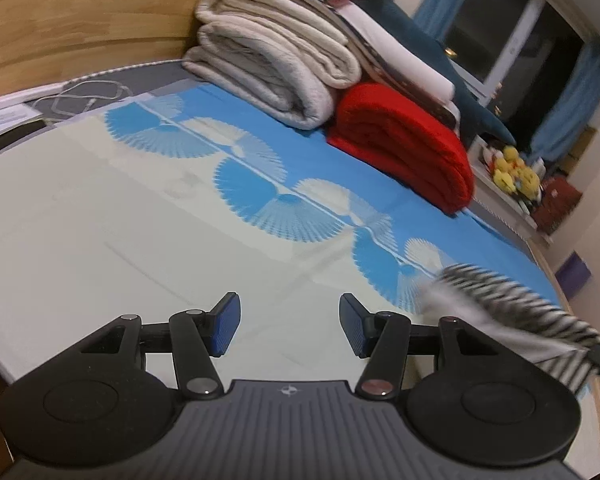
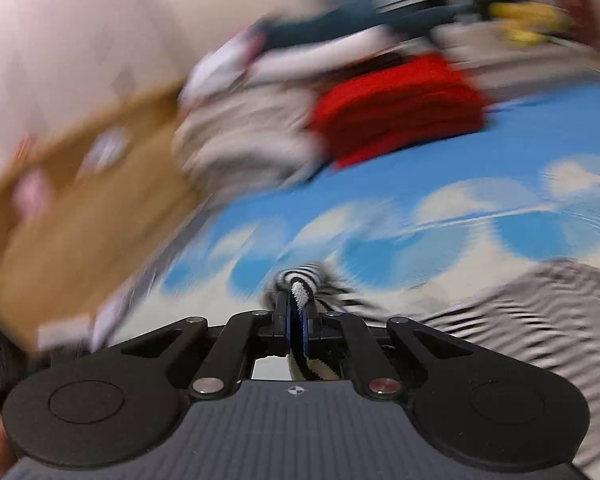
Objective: Fold small clothes
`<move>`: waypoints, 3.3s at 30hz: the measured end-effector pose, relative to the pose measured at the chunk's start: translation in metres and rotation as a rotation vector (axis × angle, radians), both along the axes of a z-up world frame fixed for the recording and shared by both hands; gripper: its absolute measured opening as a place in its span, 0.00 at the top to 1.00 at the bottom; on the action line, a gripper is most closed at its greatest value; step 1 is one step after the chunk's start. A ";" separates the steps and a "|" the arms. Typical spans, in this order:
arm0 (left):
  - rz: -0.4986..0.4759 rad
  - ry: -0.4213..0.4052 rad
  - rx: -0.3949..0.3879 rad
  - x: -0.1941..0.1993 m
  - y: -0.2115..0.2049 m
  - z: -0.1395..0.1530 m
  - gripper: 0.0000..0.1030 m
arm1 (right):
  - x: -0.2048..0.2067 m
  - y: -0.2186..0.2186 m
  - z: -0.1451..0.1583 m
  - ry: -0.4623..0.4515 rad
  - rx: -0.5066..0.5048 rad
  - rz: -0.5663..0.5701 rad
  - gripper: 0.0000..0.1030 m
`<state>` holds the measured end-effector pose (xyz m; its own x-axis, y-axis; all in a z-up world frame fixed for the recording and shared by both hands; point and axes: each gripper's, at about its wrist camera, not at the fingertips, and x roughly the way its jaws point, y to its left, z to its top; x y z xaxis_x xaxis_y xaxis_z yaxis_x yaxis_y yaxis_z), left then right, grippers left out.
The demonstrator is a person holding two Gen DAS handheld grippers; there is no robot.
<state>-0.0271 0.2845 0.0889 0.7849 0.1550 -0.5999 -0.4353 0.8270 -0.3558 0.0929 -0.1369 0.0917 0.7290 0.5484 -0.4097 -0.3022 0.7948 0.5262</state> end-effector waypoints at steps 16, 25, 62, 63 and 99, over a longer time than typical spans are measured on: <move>-0.248 0.087 0.122 0.108 -0.126 -0.013 0.42 | 0.001 -0.250 -0.081 0.376 -0.010 -0.543 0.90; -0.374 0.188 0.278 0.123 -0.203 -0.040 0.42 | 0.119 -0.213 -0.047 0.245 -0.033 -0.013 0.45; -0.464 0.351 -0.042 0.143 -0.352 -0.116 0.18 | 0.188 -0.272 -0.142 0.454 0.191 0.071 0.46; -0.451 0.339 -0.040 0.139 -0.353 -0.114 0.18 | 0.181 -0.265 -0.141 0.446 0.153 0.109 0.46; -0.300 0.374 -0.355 0.131 -0.332 -0.140 0.14 | 0.088 -0.255 -0.139 0.379 -0.179 0.326 0.96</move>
